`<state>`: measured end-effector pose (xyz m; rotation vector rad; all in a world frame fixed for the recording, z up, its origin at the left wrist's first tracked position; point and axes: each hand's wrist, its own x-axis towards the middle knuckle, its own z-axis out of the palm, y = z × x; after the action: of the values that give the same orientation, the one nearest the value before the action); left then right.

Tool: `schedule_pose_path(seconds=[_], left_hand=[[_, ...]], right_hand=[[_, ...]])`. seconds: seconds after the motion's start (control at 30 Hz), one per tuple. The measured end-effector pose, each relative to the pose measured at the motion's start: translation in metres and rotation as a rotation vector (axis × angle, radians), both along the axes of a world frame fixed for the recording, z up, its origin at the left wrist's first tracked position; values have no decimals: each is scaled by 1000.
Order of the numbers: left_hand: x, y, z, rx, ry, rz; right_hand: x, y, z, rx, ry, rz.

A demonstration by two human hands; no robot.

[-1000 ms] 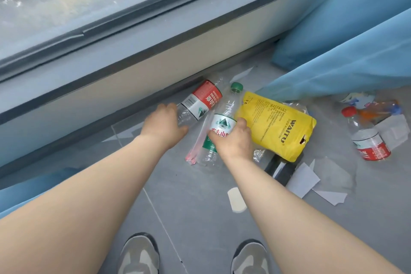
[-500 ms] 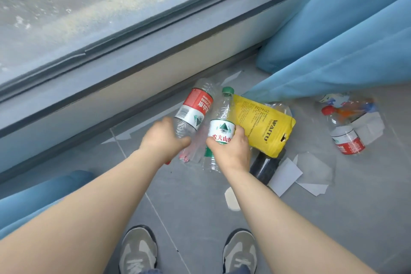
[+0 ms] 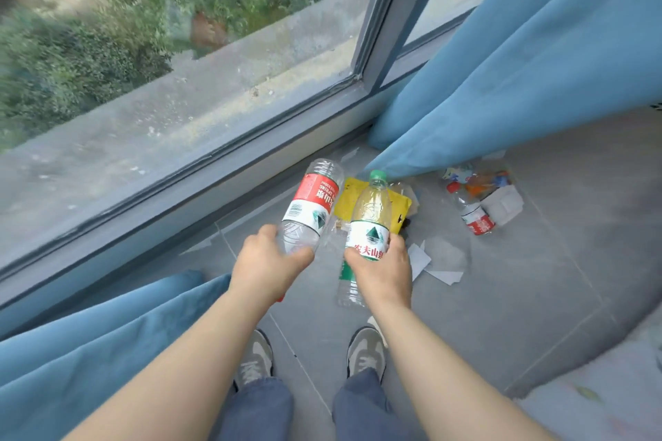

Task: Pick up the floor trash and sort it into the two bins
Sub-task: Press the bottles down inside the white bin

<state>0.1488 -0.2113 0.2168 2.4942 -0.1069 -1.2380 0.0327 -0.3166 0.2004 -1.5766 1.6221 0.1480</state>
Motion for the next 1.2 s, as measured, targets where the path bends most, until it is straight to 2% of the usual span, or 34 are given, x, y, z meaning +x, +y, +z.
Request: schedule_pose_path(seconds=[0.17,0.43,0.63,0.73,0.93,1.2], left_hand=[[-5,-6,94,-105,-29,44],[-12,-10,254,-295,-206,-115],[-32,14,362,-379,-253,-157],[-49,21,411,-402,-247,-210],[-68,10,495,-572,-290,-334],[-93,-30,592,-733,-433,-498]], right_hand=[[-19,-13,100,-48,-75,-43],[-42,-24,265,-151,-142,49],[-83,-8,387,-187,-164,46],[-113,4,433,-232,-155,-11],[-146,3,520,-371,-230,-113],[-191,-18,613,-520,-331,-222]])
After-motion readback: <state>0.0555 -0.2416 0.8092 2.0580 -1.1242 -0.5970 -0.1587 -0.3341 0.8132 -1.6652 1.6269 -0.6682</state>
